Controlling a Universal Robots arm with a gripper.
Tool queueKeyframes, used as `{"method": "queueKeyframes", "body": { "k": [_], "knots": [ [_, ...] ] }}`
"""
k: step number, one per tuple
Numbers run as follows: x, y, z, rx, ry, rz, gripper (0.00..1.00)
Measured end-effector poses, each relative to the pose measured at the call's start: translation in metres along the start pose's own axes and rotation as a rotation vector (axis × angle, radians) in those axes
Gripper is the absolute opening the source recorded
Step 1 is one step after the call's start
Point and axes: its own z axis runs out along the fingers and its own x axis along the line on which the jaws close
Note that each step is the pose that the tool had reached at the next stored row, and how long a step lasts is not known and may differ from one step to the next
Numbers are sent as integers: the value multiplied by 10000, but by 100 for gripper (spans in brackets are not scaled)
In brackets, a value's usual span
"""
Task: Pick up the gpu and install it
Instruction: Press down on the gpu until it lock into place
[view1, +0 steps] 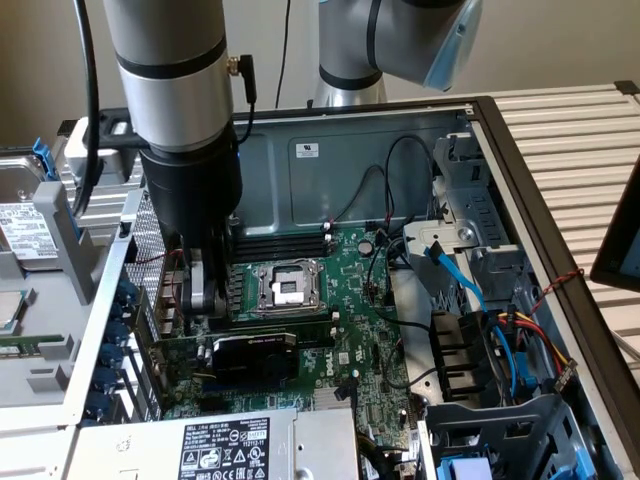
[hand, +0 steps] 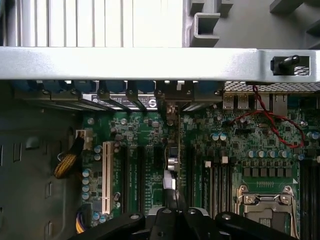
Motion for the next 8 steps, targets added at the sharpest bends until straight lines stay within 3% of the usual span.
{"method": "queueKeyframes", "body": {
  "k": [8],
  "knots": [
    [-19,55,79,19,0,-2,11]
  ]
}}
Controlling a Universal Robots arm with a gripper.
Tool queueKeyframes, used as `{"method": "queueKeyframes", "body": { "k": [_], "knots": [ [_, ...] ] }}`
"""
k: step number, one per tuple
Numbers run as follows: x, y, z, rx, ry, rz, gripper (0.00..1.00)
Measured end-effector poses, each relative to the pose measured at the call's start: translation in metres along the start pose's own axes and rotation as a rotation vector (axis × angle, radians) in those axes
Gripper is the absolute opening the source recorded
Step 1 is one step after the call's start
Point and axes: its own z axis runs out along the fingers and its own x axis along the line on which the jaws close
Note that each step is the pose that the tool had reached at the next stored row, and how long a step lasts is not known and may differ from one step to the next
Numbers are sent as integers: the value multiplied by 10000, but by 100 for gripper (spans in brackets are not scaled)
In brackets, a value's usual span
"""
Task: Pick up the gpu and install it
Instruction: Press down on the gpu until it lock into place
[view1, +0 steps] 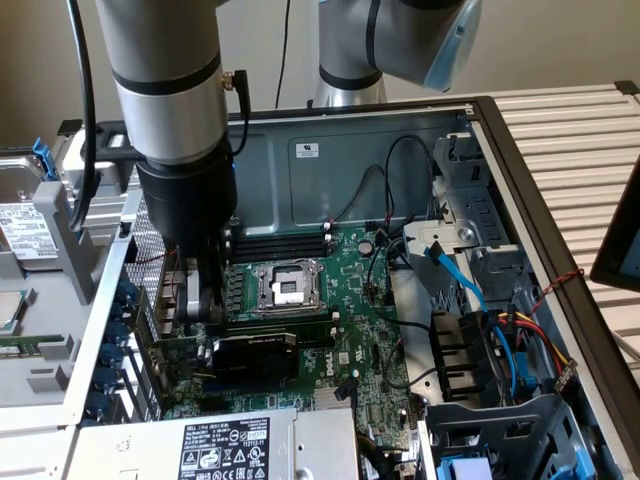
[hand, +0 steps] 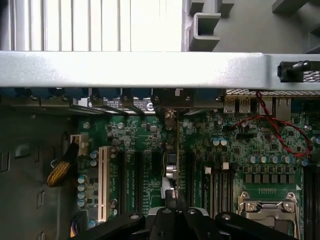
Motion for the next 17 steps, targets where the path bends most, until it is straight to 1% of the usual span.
{"method": "queueKeyframes", "body": {
  "k": [6,9,13,16,17],
  "knots": [
    [-22,24,46,1,-1,0,11],
    [-24,28,73,-2,9,-2,11],
    [-26,34,107,-2,4,-1,11],
    [-31,41,107,0,1,-1,11],
    [-33,41,90,3,-9,-2,11]
  ]
}}
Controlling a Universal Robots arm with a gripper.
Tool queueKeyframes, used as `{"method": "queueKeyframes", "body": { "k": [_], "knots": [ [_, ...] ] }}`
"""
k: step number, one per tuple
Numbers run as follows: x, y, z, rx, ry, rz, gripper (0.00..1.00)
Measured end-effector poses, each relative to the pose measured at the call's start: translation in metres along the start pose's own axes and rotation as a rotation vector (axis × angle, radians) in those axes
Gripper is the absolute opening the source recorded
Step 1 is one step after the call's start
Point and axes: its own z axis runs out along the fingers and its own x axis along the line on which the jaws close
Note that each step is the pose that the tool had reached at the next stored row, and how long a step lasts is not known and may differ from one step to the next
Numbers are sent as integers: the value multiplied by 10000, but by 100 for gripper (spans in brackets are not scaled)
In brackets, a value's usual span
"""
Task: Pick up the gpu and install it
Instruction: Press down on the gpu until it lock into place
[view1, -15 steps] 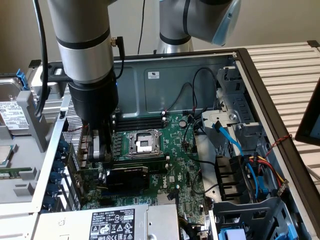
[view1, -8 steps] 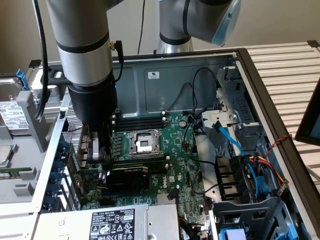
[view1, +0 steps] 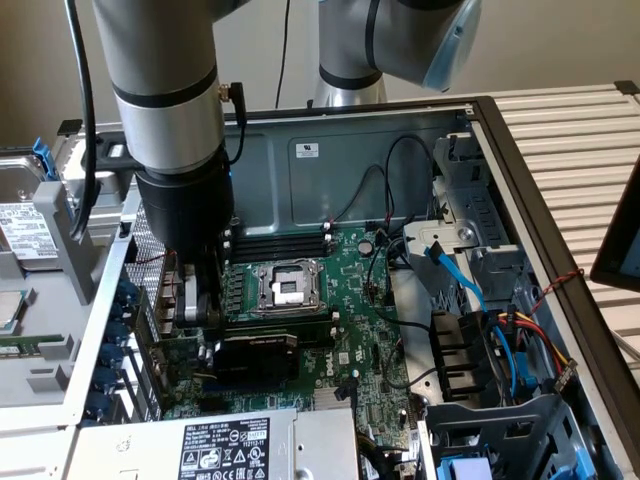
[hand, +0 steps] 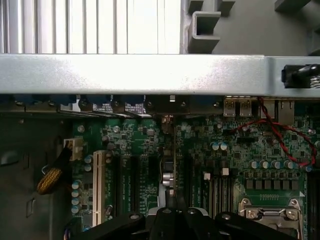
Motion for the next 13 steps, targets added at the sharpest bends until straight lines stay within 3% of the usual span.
{"method": "queueKeyframes", "body": {
  "k": [4,10,13],
  "knots": [
    [4,-29,-63,0,7,-21,11],
    [30,-226,-75,-24,7,-28,11],
    [35,-259,-76,-33,8,-28,11]
  ]
}}
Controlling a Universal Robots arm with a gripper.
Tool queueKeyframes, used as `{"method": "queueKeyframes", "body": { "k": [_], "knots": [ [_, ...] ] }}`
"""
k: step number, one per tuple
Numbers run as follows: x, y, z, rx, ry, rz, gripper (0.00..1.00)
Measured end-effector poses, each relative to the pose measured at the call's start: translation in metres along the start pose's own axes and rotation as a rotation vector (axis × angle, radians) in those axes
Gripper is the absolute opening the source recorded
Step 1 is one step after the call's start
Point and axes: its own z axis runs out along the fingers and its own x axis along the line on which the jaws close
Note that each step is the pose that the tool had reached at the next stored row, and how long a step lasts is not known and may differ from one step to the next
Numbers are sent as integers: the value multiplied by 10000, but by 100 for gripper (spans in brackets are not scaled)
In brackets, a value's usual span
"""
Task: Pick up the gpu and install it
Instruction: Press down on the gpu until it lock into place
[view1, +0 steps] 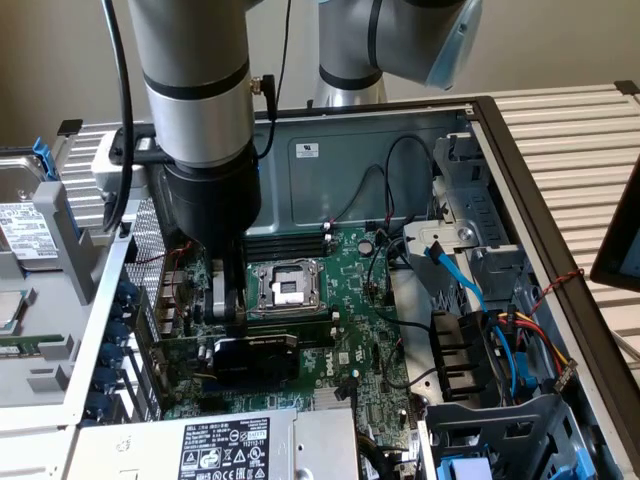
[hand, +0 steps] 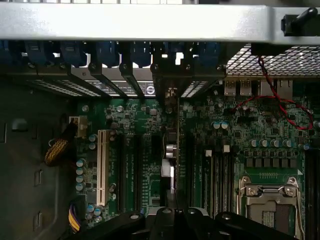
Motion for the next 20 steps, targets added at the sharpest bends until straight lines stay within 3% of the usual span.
{"method": "queueKeyframes", "body": {
  "k": [9,15,20],
  "knots": [
    [0,-1,56,-5,3,0,11],
    [0,22,-116,-25,-1,0,11],
    [-3,34,-133,-22,-2,-1,11]
  ]
}}
